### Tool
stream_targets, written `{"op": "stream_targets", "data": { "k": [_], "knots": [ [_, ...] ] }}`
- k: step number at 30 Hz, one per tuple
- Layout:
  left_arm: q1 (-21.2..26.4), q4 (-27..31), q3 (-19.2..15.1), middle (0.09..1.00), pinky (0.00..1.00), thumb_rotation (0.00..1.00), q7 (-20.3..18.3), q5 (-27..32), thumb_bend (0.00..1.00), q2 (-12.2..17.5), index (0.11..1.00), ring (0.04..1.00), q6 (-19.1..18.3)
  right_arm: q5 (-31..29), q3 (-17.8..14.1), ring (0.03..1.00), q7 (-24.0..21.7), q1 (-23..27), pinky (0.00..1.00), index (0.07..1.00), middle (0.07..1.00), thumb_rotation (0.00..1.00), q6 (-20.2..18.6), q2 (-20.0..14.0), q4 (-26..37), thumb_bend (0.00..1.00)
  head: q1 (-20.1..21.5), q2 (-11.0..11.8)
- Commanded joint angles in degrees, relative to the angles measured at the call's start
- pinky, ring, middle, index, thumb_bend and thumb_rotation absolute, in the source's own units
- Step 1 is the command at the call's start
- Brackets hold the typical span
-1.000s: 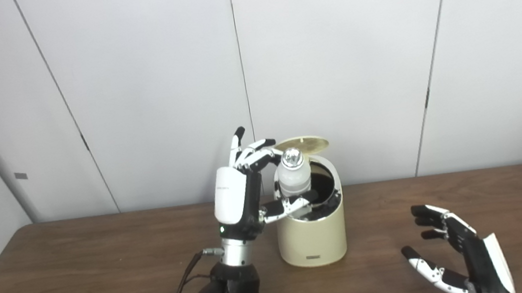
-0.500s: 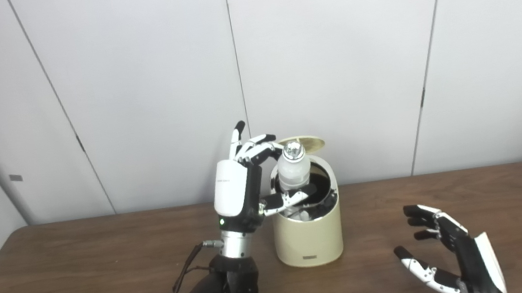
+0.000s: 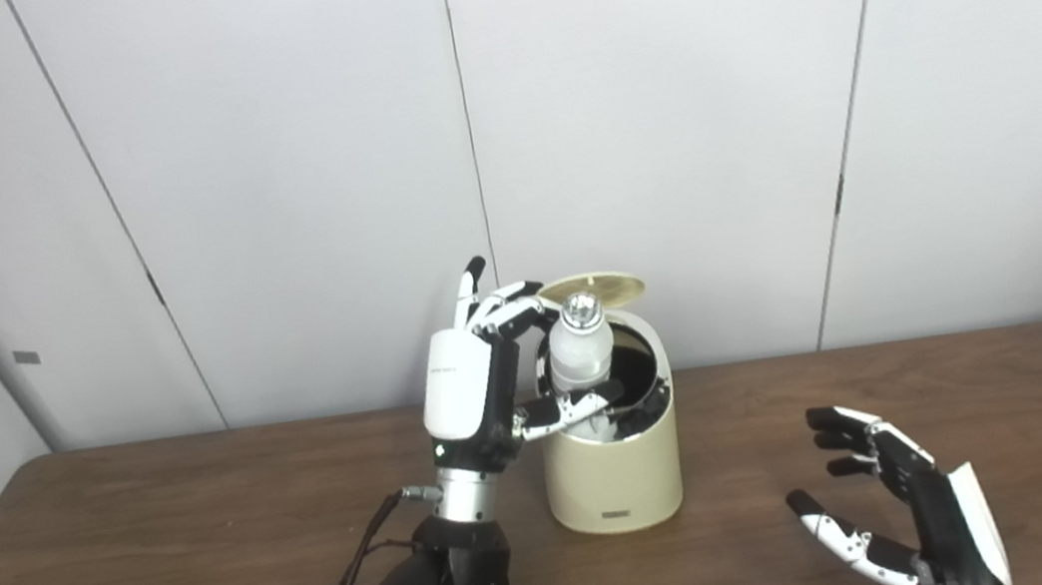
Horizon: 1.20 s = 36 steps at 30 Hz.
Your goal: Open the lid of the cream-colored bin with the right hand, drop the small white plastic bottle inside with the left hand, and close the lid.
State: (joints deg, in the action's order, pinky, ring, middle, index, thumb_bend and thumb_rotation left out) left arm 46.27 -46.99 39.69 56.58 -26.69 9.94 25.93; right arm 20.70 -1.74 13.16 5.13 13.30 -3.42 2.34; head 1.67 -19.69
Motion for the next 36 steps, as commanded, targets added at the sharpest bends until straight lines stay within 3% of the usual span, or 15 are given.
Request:
{"op": "stream_targets", "data": {
  "k": [1,7,10,11,12,15,19,25,36],
  "knots": [
    [1.84,1.99,-0.23,0.494,1.00,0.00,-0.45,0.89,0.53,1.08,0.471,0.761,1.00,-0.02,0.08,0.726,0.36,1.29,0.63,0.723,0.746,0.09,1.64,-0.07,2.01,0.23,0.02,0.07],
    [1.09,3.16,-0.77,0.503,1.00,0.00,-2.42,2.19,0.52,1.51,0.470,0.776,1.00,0.24,0.09,0.719,0.51,1.36,0.62,0.717,0.742,0.11,1.81,-0.11,1.89,0.24,-0.06,-0.02],
    [0.81,3.66,-1.12,0.549,1.00,0.08,-3.45,2.77,0.52,1.65,0.488,0.786,1.00,0.26,0.09,0.720,0.49,1.39,0.62,0.717,0.741,0.11,1.70,-0.14,1.88,0.24,-0.10,-0.09],
    [0.76,3.75,-1.19,0.551,1.00,0.23,-3.69,2.90,0.75,1.69,0.513,0.786,1.00,0.32,0.10,0.719,0.47,1.40,0.62,0.717,0.741,0.11,1.63,-0.14,1.94,0.24,-0.11,-0.05],
    [0.72,3.84,-1.23,0.549,1.00,0.37,-3.96,3.17,0.90,1.71,0.529,0.784,1.00,0.29,0.11,0.719,0.42,1.39,0.62,0.717,0.741,0.11,1.57,-0.15,1.99,0.24,-0.11,-0.05],
    [0.56,4.12,-1.42,0.540,1.00,0.55,-4.79,3.82,0.99,1.75,0.533,0.785,1.00,0.47,0.14,0.721,0.44,1.37,0.62,0.717,0.743,0.12,1.49,-0.16,2.08,0.24,-0.12,-0.08],
    [0.33,4.62,-1.97,0.539,1.00,0.65,-5.78,4.34,1.00,1.72,0.525,0.791,1.00,0.27,0.15,0.721,0.35,1.34,0.62,0.715,0.744,0.12,1.46,-0.10,2.26,0.24,-0.12,-0.15],
    [0.10,4.91,-3.14,0.528,1.00,0.73,-6.88,4.85,1.00,1.39,0.510,0.781,1.00,-0.32,0.15,0.723,0.15,1.25,0.62,0.718,0.747,0.10,1.45,-0.08,2.33,0.24,-0.09,-0.22],
    [0.10,4.45,-3.35,0.523,1.00,0.69,-7.12,4.78,1.00,1.33,0.506,0.779,1.00,0.56,0.25,0.721,0.23,1.25,0.62,0.718,0.744,0.11,1.08,-0.19,2.37,0.23,-0.10,-0.35]
  ]
}}
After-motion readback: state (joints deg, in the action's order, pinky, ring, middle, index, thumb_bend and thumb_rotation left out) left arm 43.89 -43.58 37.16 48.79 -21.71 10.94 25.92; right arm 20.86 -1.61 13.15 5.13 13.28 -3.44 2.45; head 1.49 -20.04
